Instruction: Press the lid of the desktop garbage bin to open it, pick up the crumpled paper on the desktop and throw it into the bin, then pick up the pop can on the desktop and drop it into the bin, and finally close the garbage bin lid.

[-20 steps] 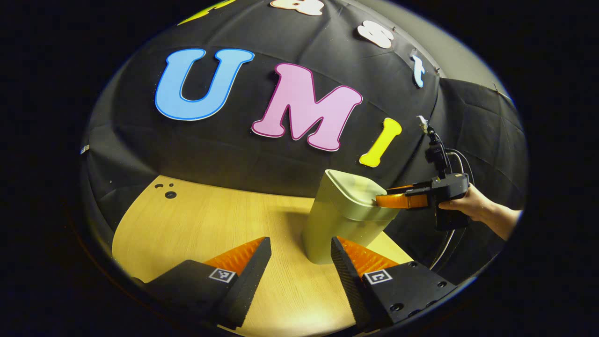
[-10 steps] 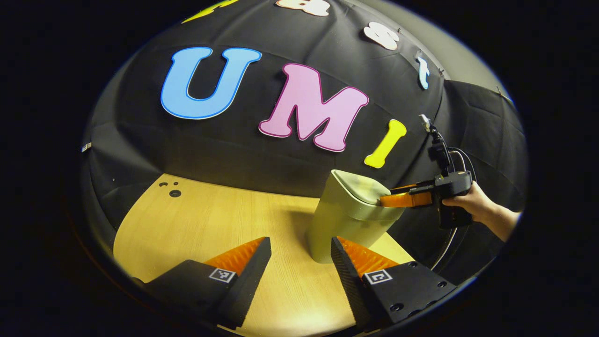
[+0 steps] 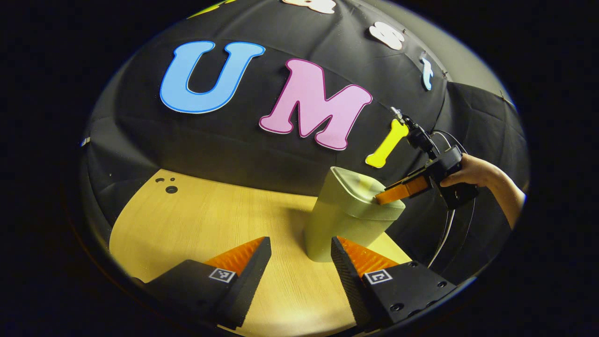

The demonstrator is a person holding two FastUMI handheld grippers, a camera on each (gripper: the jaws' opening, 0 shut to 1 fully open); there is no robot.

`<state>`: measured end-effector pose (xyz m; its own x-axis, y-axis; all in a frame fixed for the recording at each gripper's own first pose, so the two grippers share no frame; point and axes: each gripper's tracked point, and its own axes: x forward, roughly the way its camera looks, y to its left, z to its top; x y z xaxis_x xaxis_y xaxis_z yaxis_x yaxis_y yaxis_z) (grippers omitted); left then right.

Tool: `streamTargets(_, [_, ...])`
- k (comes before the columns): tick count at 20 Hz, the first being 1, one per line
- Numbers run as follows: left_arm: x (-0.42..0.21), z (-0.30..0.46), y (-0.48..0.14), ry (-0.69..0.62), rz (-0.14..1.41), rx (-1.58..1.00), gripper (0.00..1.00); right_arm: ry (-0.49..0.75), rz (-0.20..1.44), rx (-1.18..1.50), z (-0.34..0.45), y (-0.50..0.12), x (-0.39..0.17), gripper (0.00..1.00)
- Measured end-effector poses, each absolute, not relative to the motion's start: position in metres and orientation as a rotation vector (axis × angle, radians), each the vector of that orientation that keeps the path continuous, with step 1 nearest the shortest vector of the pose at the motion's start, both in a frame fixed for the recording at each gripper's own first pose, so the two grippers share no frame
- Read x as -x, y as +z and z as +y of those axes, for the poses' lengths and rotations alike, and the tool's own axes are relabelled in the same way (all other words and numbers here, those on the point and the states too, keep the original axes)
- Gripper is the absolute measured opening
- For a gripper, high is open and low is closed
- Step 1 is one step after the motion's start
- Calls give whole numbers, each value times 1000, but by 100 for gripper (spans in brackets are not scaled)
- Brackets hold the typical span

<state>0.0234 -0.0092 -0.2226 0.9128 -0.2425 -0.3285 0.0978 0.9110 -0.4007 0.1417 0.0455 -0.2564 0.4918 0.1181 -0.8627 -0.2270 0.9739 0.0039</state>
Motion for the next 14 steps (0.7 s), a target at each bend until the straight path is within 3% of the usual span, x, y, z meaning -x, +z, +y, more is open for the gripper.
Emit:
streamTargets(4, [-27,-8,-224,-186,379,417,85,202,1063,92,44,-255,-144,100])
streamTargets(14, [-31,8,-220,-170,376,407,85,252,830,-30,56,-240,-144,99])
